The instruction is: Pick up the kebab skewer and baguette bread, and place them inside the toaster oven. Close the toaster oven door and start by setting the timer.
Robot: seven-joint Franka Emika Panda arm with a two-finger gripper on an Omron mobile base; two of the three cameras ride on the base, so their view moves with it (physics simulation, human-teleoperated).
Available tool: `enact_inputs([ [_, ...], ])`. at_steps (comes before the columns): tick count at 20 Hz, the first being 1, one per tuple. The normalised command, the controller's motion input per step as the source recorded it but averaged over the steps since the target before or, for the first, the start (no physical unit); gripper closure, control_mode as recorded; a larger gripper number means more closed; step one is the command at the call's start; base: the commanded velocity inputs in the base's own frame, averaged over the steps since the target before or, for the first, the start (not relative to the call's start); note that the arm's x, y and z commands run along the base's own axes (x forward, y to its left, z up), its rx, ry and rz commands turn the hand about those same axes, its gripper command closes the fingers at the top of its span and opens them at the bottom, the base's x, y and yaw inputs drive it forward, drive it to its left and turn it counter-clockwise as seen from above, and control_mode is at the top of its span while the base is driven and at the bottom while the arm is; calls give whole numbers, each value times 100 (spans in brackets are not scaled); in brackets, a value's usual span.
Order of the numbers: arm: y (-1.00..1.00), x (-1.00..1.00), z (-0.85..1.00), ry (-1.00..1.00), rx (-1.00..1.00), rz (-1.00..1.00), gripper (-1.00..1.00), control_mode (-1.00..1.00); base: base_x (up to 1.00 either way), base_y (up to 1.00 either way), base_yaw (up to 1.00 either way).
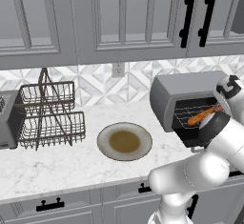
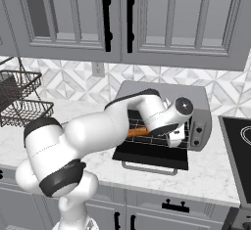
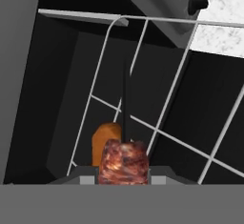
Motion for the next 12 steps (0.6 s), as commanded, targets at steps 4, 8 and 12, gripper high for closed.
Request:
enact_inputs([
  [4, 0, -15, -28, 0, 0, 0, 100, -100, 0, 0, 0],
  [8, 0, -18, -35, 0, 0, 0, 100, -100, 0, 0, 0],
  [12, -3, 10, -22, 0, 0, -1, 100, -100, 0, 0, 0],
])
